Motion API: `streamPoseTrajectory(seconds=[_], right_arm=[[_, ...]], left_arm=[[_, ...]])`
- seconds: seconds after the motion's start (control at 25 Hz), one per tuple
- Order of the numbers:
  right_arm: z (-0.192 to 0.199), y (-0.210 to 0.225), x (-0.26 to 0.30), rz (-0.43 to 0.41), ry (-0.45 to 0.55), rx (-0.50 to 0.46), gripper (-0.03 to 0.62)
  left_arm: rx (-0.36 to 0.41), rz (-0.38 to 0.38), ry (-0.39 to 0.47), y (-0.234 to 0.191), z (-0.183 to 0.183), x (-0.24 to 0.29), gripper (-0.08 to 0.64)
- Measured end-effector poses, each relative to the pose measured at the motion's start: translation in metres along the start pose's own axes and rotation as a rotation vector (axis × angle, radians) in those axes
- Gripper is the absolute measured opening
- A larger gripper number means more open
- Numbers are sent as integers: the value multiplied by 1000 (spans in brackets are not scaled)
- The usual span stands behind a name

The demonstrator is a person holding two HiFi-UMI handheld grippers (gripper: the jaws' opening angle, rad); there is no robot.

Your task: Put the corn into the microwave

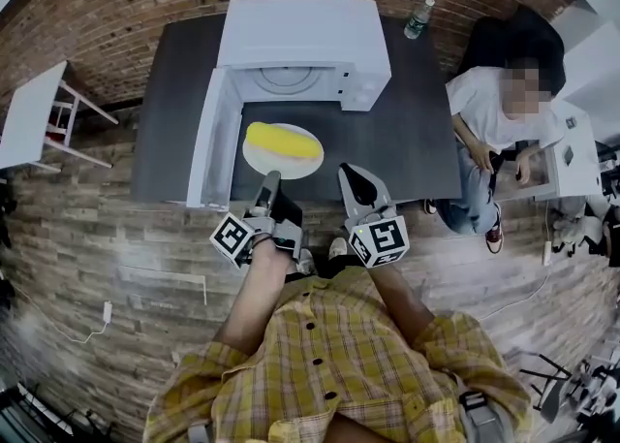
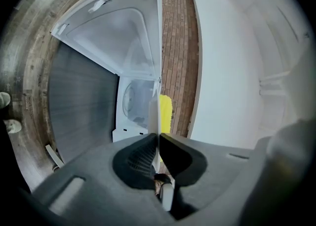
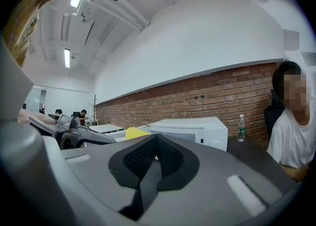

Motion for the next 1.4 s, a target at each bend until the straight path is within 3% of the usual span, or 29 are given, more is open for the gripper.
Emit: streamPoseTrajectory(seconds=[0.88, 1.4], right_arm=[[15, 67, 46, -26, -22, 34, 3], [26, 101, 82, -44, -51, 40, 3]], left_arm=[[3, -41, 46, -42, -12, 73, 26], [27, -80, 75, -85, -53, 139, 25]])
Point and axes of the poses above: the fingertips, and each gripper's own axes: x forward along the fingers, y to its right, z out of its underside, the point moved 1 cm from there along -x, backward along the fingers, and after that the axes turned 2 degrees about -y, right-handed, at the moved point
